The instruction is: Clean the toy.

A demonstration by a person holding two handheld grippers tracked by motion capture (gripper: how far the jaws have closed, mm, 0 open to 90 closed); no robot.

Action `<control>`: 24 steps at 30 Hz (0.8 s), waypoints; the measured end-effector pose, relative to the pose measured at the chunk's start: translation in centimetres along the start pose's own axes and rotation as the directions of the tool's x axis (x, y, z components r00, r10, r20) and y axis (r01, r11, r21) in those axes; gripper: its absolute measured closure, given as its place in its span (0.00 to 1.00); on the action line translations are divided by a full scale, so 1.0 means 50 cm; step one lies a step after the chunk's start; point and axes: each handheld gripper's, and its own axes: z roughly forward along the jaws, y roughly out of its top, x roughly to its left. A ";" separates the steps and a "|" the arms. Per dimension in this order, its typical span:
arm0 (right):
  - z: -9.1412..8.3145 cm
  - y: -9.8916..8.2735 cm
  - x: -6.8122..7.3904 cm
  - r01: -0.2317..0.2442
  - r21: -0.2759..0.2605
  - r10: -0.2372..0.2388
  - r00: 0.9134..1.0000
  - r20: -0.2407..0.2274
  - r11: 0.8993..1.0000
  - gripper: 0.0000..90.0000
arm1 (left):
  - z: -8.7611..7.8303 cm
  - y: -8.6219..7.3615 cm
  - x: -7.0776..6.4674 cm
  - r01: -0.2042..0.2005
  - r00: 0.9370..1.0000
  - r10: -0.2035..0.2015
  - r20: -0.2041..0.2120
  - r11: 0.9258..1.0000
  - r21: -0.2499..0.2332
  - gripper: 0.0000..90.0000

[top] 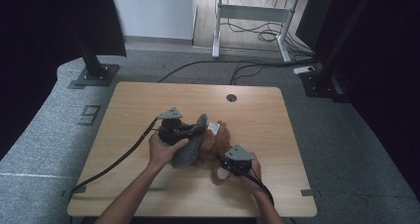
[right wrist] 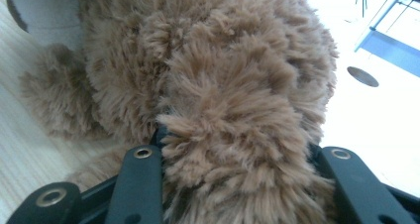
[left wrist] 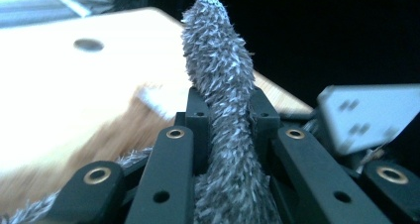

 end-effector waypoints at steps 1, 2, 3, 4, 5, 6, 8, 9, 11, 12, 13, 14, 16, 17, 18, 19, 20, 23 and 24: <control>0.000 0.000 0.000 0.001 0.000 -0.001 1.000 -0.003 1.000 0.61 | 0.011 0.010 -0.009 -0.010 1.000 0.010 0.006 1.000 0.004 0.85; 0.000 0.000 0.000 0.000 0.000 0.000 1.000 -0.004 1.000 0.61 | 0.025 0.018 -0.017 -0.012 1.000 0.012 0.013 1.000 0.014 0.85; 0.000 0.000 0.000 -0.001 -0.003 0.001 1.000 -0.007 1.000 0.61 | 0.050 0.022 -0.027 -0.015 1.000 0.014 0.028 0.999 0.035 0.85; 0.000 0.000 0.001 -0.005 -0.004 0.004 1.000 -0.013 1.000 0.61 | 0.066 0.023 -0.033 -0.022 0.999 0.020 0.034 0.998 0.056 0.85; 0.001 0.000 0.001 -0.004 -0.003 0.004 1.000 -0.015 1.000 0.61 | 0.084 0.022 -0.040 -0.025 0.999 0.022 0.041 0.997 0.077 0.84; 0.001 0.001 0.002 -0.005 -0.004 0.005 1.000 -0.016 1.000 0.61 | 0.114 0.017 -0.050 -0.031 0.998 0.025 0.057 0.994 0.108 0.84; 0.001 0.001 0.003 -0.001 -0.002 0.001 1.000 -0.017 1.000 0.61 | 0.153 0.003 -0.063 -0.047 0.998 0.039 0.048 0.984 0.170 0.84; 0.000 0.001 0.003 -0.001 -0.002 0.001 1.000 -0.016 1.000 0.61 | 0.178 -0.011 -0.068 -0.065 0.998 0.066 0.006 0.972 0.224 0.84; -0.002 0.000 0.003 0.003 -0.003 -0.003 1.000 -0.014 1.000 0.61 | 0.195 -0.030 -0.063 -0.071 0.996 0.081 -0.028 0.964 0.257 0.84; -0.003 -0.002 0.002 0.008 0.001 -0.008 1.000 -0.012 1.000 0.62 | 0.194 -0.035 -0.060 -0.067 0.996 0.078 -0.034 0.966 0.248 0.85; -0.003 -0.005 0.001 0.007 -0.001 -0.007 1.000 -0.012 1.000 0.62 | 0.187 -0.035 -0.058 -0.064 0.996 0.076 -0.040 0.969 0.238 0.85; -0.004 -0.008 0.000 0.002 -0.008 -0.002 1.000 -0.017 1.000 0.62 | 0.177 -0.033 -0.057 -0.071 0.994 0.087 -0.063 0.971 0.228 0.85; -0.005 -0.011 -0.001 0.006 -0.014 -0.006 1.000 -0.016 1.000 0.62 | 0.149 -0.027 -0.045 -0.088 0.986 0.115 -0.117 0.972 0.217 0.85; -0.006 -0.012 0.000 0.009 -0.020 -0.009 1.000 -0.015 1.000 0.63 | 0.134 -0.024 -0.032 -0.072 0.987 0.100 -0.129 0.976 0.206 0.85; -0.007 -0.013 0.001 0.012 -0.021 -0.012 1.000 -0.016 1.000 0.63 | 0.118 -0.022 -0.016 -0.054 0.986 0.083 -0.141 0.979 0.199 0.85; -0.008 -0.014 0.000 0.014 -0.023 -0.014 1.000 -0.019 1.000 0.63 | 0.099 -0.022 0.005 -0.025 0.985 0.057 -0.164 0.982 0.187 0.85; -0.009 -0.014 -0.001 0.014 -0.021 -0.015 1.000 -0.020 1.000 0.63 | 0.087 -0.023 0.018 -0.011 0.983 0.044 -0.178 0.983 0.183 0.85; -0.008 -0.017 -0.006 0.002 -0.022 -0.003 1.000 -0.029 1.000 0.63 | 0.034 -0.037 0.080 0.061 0.980 -0.030 -0.196 0.987 0.152 0.85; -0.008 -0.018 -0.006 0.005 -0.028 -0.006 0.999 -0.033 1.000 0.63 | 0.023 -0.041 0.094 0.088 0.983 -0.063 -0.175 0.986 0.139 0.85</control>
